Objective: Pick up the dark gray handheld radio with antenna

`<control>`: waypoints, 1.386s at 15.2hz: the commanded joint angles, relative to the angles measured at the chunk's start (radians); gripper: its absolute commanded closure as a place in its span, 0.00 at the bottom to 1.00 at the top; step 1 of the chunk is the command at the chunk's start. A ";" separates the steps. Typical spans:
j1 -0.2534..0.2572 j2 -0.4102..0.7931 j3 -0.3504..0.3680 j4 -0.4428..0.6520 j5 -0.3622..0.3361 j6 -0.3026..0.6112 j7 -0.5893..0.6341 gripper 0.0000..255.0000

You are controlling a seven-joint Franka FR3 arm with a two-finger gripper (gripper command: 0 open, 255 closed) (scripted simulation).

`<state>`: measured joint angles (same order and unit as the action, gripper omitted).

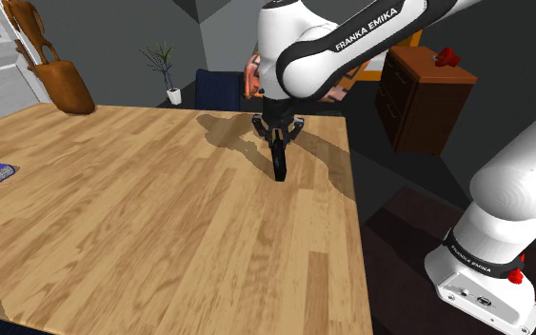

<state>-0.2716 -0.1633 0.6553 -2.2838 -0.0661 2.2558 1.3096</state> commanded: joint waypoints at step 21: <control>0.011 -0.082 -0.035 0.135 0.060 -0.202 -0.066 1.00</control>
<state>-0.2607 -0.2421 0.6232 -2.1604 -0.0077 2.0684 1.2476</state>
